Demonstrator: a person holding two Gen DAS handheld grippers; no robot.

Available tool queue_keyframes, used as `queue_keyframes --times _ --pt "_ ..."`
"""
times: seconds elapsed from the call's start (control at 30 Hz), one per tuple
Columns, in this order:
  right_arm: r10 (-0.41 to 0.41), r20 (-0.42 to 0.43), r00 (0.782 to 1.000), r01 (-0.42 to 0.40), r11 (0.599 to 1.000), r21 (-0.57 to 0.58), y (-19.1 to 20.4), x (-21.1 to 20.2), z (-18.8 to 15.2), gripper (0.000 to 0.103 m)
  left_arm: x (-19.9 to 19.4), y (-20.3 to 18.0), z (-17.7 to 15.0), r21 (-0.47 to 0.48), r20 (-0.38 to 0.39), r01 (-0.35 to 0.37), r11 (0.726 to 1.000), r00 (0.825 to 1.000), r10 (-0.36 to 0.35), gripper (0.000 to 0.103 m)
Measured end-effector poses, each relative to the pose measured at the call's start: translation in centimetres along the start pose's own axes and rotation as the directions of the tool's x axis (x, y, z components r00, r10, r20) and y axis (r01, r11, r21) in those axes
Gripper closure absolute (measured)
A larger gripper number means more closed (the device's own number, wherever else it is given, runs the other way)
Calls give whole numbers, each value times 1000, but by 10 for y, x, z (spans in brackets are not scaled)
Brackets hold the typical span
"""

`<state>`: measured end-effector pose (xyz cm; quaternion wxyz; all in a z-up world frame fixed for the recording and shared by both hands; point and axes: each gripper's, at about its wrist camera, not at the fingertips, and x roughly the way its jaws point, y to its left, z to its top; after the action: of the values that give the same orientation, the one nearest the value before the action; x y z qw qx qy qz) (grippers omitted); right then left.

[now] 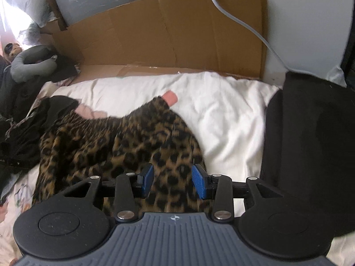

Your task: Fold clothes

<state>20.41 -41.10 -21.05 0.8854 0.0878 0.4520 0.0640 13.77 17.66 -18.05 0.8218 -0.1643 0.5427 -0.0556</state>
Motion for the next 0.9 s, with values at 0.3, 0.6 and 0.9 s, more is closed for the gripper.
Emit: queue_keyframes --times 0.3,0.6,0.9 --pt "15 30 999 -18 994 108 -5 -36 -42 57 -10 -14 -28 7 -60 49 999 997 -49 50" --pt "35 -13 999 -32 984 176 -13 -47 -77 57 -13 -19 -64 124 -133 16 992 991 0 51" --pt "44 -60 997 -29 972 235 -21 -55 -107 55 -9 -21 -85 135 -178 102 986 981 -77 53"
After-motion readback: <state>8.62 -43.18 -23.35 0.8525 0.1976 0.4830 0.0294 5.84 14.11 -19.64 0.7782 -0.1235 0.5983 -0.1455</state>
